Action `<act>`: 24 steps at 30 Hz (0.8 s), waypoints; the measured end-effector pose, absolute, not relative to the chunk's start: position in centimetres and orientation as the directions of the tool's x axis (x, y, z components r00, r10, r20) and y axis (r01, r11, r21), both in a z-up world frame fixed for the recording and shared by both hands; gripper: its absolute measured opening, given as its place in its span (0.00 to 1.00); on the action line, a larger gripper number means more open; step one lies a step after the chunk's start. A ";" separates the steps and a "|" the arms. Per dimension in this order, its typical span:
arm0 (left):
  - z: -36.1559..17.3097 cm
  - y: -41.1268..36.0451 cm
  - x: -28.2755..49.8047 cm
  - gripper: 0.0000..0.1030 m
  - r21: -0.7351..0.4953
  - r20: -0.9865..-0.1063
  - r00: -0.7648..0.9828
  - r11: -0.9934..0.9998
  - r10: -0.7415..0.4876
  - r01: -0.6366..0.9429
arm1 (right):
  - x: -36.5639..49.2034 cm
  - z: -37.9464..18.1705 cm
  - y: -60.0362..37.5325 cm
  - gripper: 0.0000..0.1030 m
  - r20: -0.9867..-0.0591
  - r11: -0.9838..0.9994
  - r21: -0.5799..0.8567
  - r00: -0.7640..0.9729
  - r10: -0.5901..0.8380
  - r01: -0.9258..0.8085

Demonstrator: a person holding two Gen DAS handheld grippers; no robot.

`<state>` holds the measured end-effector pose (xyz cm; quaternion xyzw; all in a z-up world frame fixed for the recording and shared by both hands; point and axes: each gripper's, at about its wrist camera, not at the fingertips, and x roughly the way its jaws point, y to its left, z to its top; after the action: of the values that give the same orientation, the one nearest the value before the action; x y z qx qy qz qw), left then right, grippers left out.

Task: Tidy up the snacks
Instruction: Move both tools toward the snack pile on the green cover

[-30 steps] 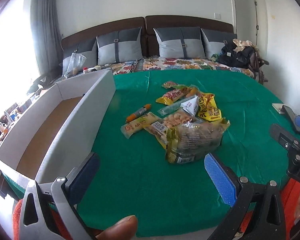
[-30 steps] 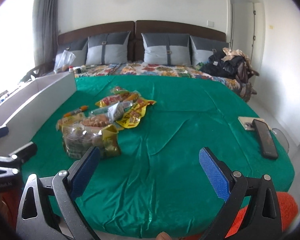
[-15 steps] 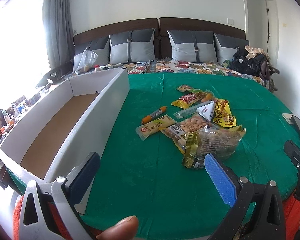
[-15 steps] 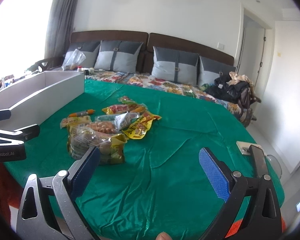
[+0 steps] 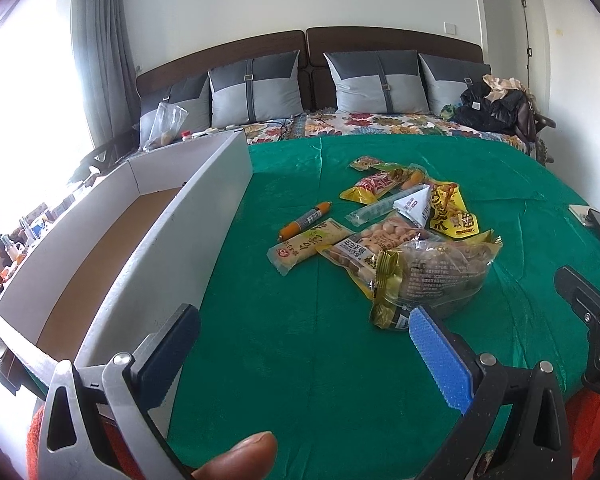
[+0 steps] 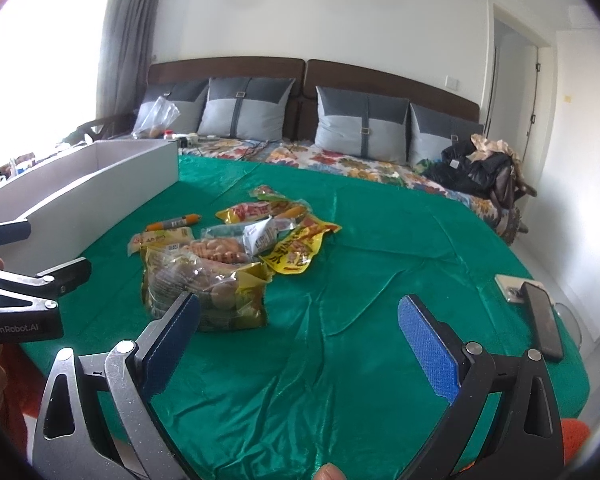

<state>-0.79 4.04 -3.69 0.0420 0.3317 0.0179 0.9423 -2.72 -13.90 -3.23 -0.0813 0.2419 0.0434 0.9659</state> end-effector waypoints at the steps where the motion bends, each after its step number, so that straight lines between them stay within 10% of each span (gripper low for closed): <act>1: -3.9 4.0 -0.8 1.00 0.089 -0.629 0.775 0.996 0.059 -0.004 | -2.7 -3.3 -13.8 0.98 -0.474 0.982 -0.140 0.880 0.044 -0.125; 24: -5.6 4.4 0.1 1.00 0.052 -0.698 0.716 0.999 0.030 0.009 | -2.2 -4.2 -13.2 0.98 -0.495 0.976 -0.163 0.867 0.048 -0.147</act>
<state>0.06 4.36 -5.59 0.0259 0.3771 0.0058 0.9258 -2.21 -13.16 -4.19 -0.0980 0.2525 0.0507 0.9613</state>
